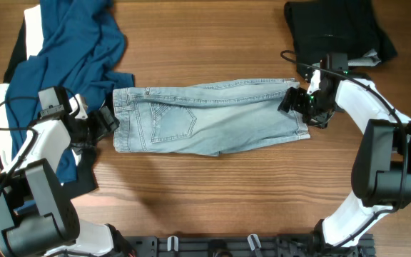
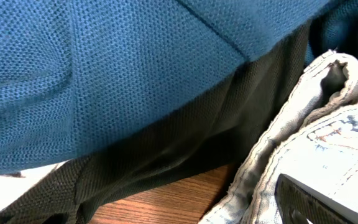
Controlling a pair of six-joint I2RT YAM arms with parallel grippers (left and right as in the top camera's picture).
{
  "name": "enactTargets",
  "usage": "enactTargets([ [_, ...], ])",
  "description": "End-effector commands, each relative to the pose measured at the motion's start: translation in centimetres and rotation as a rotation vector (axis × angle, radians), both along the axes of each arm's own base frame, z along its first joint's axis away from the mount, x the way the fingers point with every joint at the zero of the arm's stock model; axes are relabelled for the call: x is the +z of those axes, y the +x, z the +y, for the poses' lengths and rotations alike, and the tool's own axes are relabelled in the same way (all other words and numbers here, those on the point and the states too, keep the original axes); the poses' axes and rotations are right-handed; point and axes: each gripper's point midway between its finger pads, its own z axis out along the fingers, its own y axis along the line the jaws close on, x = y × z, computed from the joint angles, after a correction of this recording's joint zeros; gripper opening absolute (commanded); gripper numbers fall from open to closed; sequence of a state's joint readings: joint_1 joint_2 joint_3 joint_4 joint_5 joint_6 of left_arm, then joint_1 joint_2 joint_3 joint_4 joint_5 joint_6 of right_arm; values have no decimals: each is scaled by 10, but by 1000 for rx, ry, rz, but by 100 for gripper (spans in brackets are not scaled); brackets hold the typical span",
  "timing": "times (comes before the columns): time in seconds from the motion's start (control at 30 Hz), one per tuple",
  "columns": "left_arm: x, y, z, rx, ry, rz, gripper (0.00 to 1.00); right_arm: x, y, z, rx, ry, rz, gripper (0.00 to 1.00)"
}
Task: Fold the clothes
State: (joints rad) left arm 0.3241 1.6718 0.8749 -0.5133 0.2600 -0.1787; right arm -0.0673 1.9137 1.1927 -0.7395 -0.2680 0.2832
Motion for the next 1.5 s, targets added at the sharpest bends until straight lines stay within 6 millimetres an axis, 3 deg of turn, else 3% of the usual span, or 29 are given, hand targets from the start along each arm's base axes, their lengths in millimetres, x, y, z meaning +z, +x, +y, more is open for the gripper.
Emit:
enactTargets([
  [0.0,-7,-2,-8,-30,-58,5,100,-31,-21,-1,18,-7,85,90],
  [0.17,22,15,-46,-215,-230,-137,99,-31,-19,-1,18,-8,79,92],
  [0.3,48,21,-49,-287,-226,-166,100,-31,-18,-1,18,-8,74,94],
  [0.37,50,20,-48,-288,-222,-158,100,-31,-18,-1,18,-8,74,94],
  [0.8,28,6,-65,-389,-100,-30,100,-31,-19,-1,36,-9,70,95],
  [1.03,-9,-6,-63,-381,-104,85,100,-31,-18,-1,40,-9,69,94],
  [1.4,-20,-2,-107,-506,-138,76,97,-31,-16,-2,33,-10,60,94],
  [1.43,-21,-2,-109,-508,-138,76,95,-31,-16,-2,33,-10,60,94],
  [1.47,-21,1,-109,-496,-136,72,86,-31,-16,-2,33,-10,59,94],
])
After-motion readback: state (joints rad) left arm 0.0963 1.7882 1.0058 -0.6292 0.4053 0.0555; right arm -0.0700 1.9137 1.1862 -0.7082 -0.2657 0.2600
